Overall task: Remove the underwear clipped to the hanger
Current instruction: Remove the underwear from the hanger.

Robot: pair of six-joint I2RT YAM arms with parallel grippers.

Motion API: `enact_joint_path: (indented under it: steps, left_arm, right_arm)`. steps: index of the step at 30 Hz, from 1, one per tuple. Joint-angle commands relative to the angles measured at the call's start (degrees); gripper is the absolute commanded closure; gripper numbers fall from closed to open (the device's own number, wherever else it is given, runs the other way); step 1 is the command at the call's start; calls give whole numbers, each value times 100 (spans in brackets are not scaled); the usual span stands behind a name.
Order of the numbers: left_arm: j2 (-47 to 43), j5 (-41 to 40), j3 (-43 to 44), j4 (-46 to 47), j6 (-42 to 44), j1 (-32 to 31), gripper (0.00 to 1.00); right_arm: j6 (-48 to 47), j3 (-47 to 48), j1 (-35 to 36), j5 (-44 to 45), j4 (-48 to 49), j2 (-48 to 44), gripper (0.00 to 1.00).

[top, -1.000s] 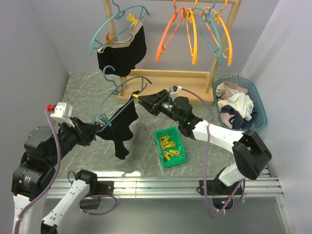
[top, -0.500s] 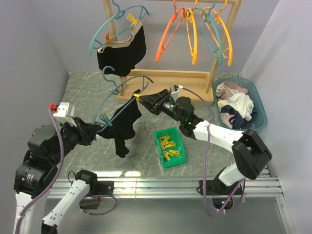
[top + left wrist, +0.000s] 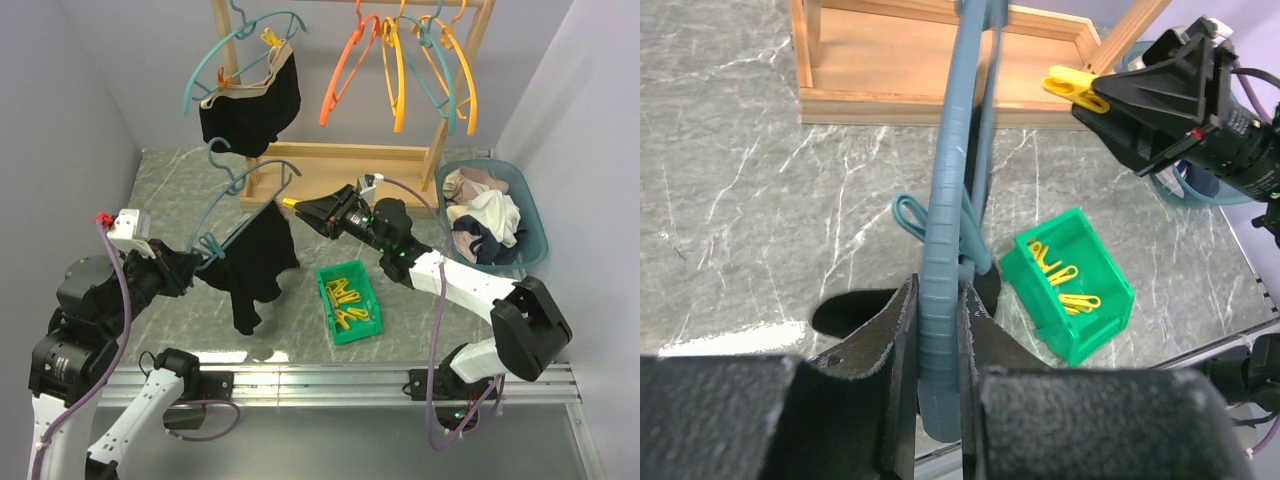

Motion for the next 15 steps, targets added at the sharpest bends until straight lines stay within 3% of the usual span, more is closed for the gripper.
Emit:
enact_joint_path:
  steps: [1,8,15]
  left_arm:
    - [13,187,106,368,8,41,99]
    - [74,540,281,421,-10,41,99]
    - [39,137,202,325,51,41,99]
  right_arm:
    - [-127,19,-84,-285,148,-134,100]
    - [-163,248,-84,-329,16,68,100]
    - [-390,-15,-93,-267,-98,-317,100]
